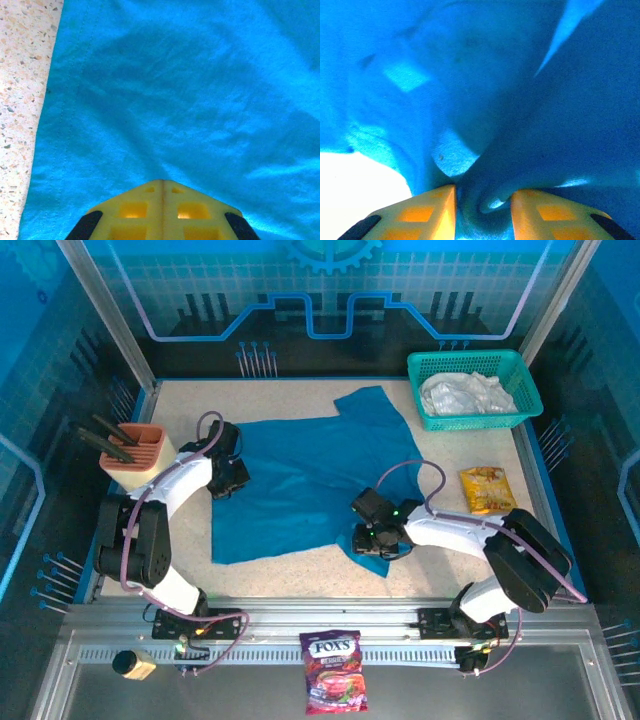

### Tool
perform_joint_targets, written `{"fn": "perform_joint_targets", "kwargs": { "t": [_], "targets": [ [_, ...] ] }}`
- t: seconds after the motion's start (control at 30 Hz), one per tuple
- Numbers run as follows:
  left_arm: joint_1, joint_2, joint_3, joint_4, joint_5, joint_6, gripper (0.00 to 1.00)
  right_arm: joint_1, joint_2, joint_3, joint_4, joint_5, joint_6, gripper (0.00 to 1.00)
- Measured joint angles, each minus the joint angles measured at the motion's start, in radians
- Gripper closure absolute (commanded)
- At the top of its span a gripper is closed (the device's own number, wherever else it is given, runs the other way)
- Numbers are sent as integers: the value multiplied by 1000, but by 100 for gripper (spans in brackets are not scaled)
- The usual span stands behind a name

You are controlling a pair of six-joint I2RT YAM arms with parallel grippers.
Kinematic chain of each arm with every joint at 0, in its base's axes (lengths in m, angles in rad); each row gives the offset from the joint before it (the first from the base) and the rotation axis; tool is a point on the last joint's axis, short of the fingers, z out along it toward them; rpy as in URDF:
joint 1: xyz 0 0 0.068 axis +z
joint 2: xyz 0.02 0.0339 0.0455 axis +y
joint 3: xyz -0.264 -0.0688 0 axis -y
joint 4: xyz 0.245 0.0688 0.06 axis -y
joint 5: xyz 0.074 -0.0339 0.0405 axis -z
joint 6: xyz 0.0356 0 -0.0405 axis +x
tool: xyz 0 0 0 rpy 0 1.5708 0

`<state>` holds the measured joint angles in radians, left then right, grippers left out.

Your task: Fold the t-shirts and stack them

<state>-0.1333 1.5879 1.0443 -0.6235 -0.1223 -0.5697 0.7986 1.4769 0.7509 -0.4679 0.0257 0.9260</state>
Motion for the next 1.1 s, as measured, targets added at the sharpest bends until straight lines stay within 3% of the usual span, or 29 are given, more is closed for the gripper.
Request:
{"fn": "perform_joint_targets", "kwargs": {
  "t": [0.27, 0.43, 0.57, 0.77, 0.97, 1.1],
  "targets": [
    [0, 1, -12, -15, -11, 4, 100, -38, -66, 88, -102, 31, -82, 54],
    [-1, 1, -41, -31, -23, 19, 100, -179, -134, 162, -156, 45, -174, 50],
    [-3, 1, -91, -36, -31, 20, 100, -346, -135, 203, -166, 45, -260, 50],
    [-3, 29, -134, -53, -42, 19, 100, -500, 54, 281, -164, 32, -372, 51],
    [-3, 73, -119, -56, -49, 19, 100, -523, 320, 394, -153, 18, -444, 50],
    [-3, 96, -91, -67, -49, 20, 100, -532, 415, 474, -170, 11, -457, 52]
  ]
}}
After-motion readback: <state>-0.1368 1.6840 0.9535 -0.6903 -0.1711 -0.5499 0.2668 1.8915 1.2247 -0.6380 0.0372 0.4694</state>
